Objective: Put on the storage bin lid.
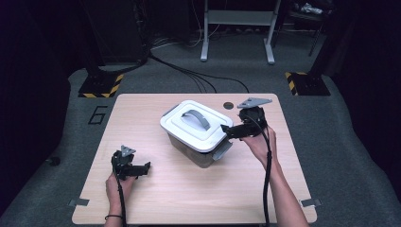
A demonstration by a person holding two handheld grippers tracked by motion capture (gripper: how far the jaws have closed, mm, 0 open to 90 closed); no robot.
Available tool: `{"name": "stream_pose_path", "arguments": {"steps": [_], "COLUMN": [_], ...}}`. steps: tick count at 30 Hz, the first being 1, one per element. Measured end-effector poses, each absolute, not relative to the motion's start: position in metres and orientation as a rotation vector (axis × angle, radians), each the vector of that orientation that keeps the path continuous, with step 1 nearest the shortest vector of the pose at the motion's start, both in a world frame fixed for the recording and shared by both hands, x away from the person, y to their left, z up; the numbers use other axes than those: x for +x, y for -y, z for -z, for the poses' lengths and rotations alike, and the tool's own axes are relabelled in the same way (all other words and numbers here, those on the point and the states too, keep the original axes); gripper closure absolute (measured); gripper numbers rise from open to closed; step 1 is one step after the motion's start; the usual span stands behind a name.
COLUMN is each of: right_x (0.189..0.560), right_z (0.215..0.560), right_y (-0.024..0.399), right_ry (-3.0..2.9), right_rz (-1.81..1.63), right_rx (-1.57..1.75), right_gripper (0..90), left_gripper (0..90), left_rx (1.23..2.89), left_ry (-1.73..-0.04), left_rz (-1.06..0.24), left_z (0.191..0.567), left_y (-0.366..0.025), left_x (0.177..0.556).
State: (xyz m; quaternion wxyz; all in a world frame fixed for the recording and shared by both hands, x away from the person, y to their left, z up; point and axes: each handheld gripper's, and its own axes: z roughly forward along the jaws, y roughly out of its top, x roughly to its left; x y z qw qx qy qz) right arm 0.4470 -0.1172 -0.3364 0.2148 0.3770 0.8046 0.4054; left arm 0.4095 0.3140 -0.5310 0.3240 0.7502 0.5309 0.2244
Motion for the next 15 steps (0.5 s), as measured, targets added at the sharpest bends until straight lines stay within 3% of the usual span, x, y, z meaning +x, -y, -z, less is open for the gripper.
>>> {"name": "stream_pose_path", "arguments": {"steps": [8,15], "right_x": [0.424,0.407], "right_z": [0.357,0.398], "right_y": [0.142,0.161], "right_ry": [-2.19,-2.186], "right_rz": [-1.105,-1.08], "right_rx": [1.099,1.19], "right_gripper": [1.2,0.7], "left_gripper": [0.2,0.2], "left_rx": [1.969,1.968], "left_ry": [-1.393,-1.393], "left_rz": [-0.589,-0.589], "left_z": [0.531,0.531], "left_y": [-0.314,-0.314], "left_x": [0.41,0.41]}}
